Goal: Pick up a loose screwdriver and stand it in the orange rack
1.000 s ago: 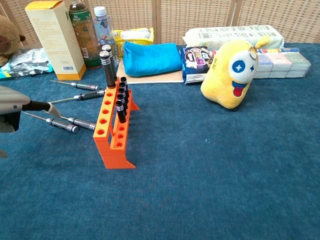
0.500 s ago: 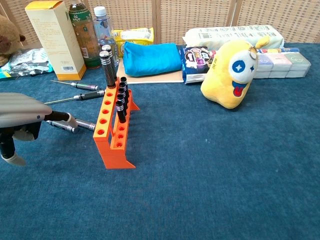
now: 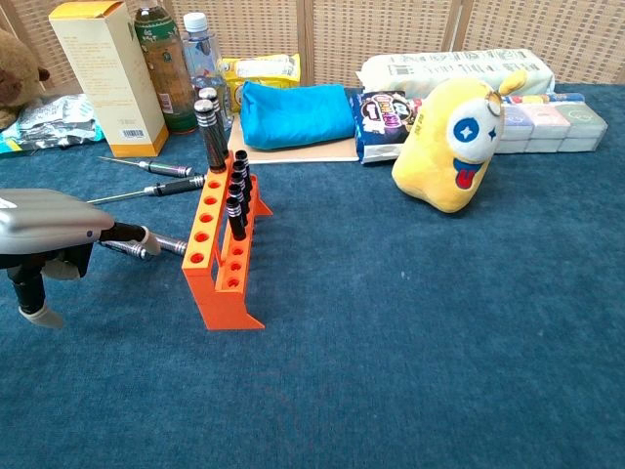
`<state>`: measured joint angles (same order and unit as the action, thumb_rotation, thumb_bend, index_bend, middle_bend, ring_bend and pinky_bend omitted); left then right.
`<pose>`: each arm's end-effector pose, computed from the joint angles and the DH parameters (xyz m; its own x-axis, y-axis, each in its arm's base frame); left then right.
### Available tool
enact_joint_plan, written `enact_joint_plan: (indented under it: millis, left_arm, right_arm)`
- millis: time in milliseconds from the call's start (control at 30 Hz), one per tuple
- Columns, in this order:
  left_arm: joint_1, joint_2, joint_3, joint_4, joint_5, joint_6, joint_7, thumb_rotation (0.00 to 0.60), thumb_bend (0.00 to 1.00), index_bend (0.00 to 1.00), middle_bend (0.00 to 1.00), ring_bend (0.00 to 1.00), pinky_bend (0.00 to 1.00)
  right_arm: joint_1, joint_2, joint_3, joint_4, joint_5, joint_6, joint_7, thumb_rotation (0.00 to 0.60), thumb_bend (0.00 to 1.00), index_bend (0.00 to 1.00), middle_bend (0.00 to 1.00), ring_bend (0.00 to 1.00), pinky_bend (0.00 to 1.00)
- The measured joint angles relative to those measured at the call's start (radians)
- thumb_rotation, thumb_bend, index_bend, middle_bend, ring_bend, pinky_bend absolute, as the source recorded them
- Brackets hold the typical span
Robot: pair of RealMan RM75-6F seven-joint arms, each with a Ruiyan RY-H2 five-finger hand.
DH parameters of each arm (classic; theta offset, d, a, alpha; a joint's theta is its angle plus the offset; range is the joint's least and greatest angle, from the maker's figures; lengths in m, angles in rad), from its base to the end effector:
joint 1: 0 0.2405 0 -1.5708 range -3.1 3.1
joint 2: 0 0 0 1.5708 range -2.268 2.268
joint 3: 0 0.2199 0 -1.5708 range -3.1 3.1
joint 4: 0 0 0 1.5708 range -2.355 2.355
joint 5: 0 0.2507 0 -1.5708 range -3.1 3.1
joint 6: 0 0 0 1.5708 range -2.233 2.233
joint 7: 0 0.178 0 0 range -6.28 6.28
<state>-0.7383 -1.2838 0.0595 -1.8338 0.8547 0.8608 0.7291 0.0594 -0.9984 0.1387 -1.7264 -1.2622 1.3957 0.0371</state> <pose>-0.1758 0.2671 -0.0669 0.6994 0.4965 0.5141 0.7140 -0.4526 -0.5342 -0.3208 -0.2245 0.1453 0.3249 -0.0013 0.9457 -0.9209 0.2271 0.3167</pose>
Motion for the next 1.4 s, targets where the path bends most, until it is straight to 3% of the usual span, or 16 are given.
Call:
enact_joint_plan:
  millis: [967, 1400]
  left_arm:
    - [-0.063, -0.029, 0.037, 0.04, -0.078, 0.008, -0.019, 0.6, 0.17, 0.13, 1.0, 1.0, 1.0]
    - [-0.067, 0.082, 0.073, -0.056, -0.1, 0.011, -0.043, 0.6, 0.17, 0.13, 1.0, 1.0, 1.0]
  right_arm:
    - [-0.006, 0.011, 0.002, -0.011, -0.001, 0.005, 0.015, 0.6, 0.0, 0.0, 0.0, 0.0, 0.0]
    - [-0.01, 0.02, 0.001, -0.017, -0.005, 0.006, 0.031, 0.6, 0.0, 0.0, 0.0, 0.0, 0.0]
